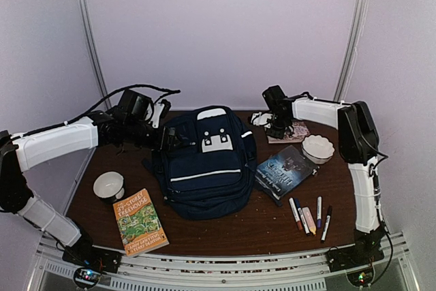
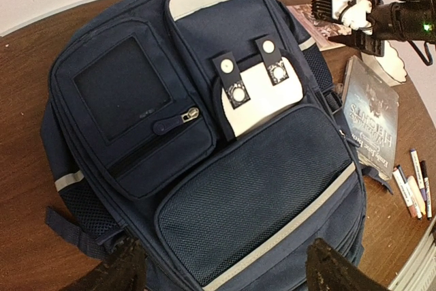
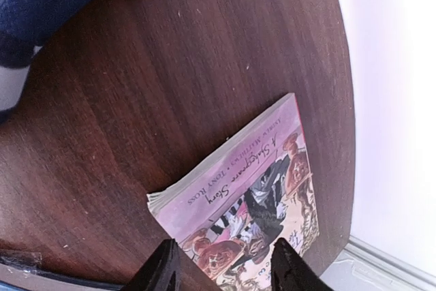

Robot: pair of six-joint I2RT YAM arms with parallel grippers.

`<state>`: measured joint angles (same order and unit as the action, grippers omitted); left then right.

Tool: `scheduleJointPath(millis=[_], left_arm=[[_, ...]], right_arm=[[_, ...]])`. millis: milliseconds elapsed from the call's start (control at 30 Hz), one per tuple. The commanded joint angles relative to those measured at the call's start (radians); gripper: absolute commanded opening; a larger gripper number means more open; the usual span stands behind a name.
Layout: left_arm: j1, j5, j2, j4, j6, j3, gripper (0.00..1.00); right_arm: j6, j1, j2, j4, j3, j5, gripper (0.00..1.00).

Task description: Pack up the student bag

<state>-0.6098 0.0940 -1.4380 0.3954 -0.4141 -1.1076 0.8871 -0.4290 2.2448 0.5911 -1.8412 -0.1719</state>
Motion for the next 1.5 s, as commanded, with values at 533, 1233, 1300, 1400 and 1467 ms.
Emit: scheduleJointPath(millis=[533,1233,1300,1400,1467], left_arm=[[-0.004,0.011,-0.045,-0.035,0.012,-0.031,0.83],[-0.005,0.017,-0.059,-0.036,0.003,-0.039,0.83],[-0.005,0.02,-0.055,-0.037,0.001,-0.036,0.83],[-0.004,0.018,-0.045,-0.037,-0.002,-0.028,0.83],[-0.005,0.015,-0.037,-0.037,-0.003,-0.021,0.83]], right_arm=[[-0.022,0.022,0.155,0.198,-0.183,0.093,0.49],[-0.13,0.066,0.288,0.391,-0.455,0.171,0.13],[-0.147,0.07,0.263,0.349,-0.411,0.176,0.04],[-0.161,0.071,0.19,0.25,-0.329,0.176,0.0],[-0.172,0.071,0.147,0.216,-0.303,0.179,0.0]])
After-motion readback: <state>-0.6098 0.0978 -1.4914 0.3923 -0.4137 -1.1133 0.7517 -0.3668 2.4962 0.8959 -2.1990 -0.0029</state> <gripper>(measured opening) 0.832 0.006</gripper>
